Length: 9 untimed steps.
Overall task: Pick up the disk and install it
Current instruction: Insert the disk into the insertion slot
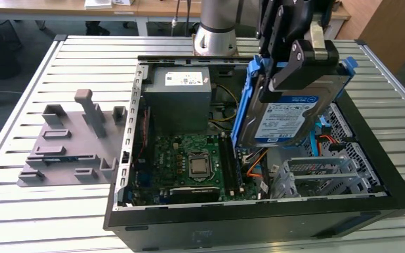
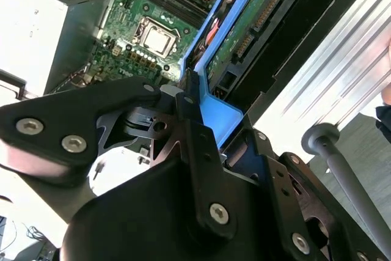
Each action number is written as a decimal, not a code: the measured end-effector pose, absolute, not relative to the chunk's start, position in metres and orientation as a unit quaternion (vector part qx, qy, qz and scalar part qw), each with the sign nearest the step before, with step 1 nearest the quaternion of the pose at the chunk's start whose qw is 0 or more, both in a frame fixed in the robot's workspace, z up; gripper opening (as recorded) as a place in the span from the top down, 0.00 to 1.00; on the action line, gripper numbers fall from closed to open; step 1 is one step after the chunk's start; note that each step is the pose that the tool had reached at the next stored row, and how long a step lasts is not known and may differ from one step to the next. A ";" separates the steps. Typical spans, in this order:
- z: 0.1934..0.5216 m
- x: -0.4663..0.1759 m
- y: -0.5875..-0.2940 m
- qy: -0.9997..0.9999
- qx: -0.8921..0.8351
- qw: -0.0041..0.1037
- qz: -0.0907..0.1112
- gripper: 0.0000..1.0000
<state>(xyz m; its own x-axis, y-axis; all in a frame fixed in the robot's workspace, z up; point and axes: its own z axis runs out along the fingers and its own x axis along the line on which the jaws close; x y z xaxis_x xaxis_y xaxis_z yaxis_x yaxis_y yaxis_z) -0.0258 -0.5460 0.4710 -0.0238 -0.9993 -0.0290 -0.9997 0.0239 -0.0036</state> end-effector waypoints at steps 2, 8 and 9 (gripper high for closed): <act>0.471 -0.024 -0.548 0.715 -0.699 0.012 0.009 0.64; 0.470 -0.018 -0.558 0.716 -0.698 0.012 0.009 0.64; 0.470 -0.018 -0.558 0.716 -0.698 0.012 0.009 0.64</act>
